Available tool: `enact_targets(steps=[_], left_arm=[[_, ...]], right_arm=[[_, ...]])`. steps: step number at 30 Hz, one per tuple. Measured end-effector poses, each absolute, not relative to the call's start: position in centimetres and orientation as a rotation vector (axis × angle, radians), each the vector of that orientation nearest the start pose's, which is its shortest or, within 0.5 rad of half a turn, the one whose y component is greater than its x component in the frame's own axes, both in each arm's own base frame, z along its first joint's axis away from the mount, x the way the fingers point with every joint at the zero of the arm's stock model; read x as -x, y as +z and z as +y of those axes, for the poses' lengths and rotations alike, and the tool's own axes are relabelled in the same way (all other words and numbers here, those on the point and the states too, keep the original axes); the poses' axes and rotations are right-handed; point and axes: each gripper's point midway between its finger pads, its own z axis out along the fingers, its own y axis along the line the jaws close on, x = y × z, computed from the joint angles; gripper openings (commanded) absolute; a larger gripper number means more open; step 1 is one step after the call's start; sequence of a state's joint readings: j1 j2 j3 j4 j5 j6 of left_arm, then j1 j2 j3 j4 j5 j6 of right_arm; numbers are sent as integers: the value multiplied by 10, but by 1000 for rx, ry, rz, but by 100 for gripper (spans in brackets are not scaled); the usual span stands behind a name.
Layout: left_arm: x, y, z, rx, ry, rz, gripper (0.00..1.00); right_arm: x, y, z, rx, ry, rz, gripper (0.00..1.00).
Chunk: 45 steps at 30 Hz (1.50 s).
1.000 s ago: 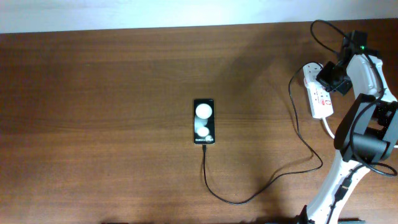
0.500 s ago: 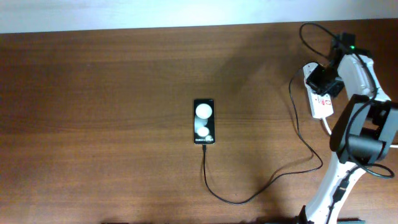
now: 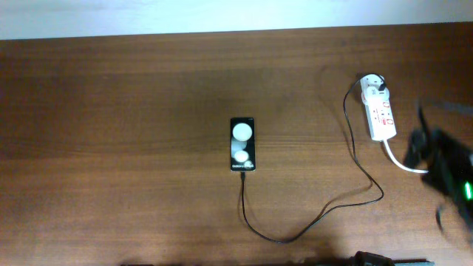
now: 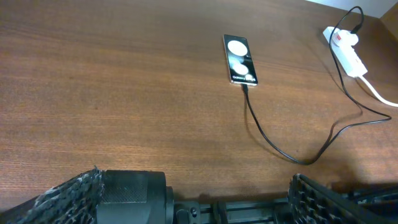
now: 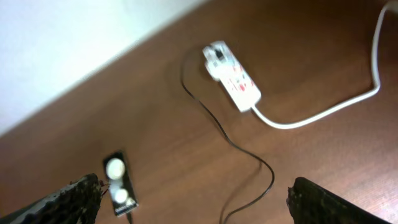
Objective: Plug charger to phone and switch on socket
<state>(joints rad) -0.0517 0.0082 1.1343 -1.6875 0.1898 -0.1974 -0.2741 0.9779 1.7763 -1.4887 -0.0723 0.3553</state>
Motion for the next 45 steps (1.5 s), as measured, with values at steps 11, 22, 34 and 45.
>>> enact_targets(steps=[11, 22, 34, 45], left_arm=[[-11, 234, -33, 43, -349, 2140, 99], [-11, 233, -33, 44, -349, 2141, 99], [-11, 233, -33, 44, -349, 2141, 99], [-46, 291, -30, 15, -319, 1873, 99]], right_arm=[[-99, 356, -12, -397, 87, 1682, 99], [-246, 179, 11, -147, 281, 1568, 99], [-246, 160, 8, -120, 215, 1638, 99], [-246, 160, 8, -118, 211, 1637, 99]])
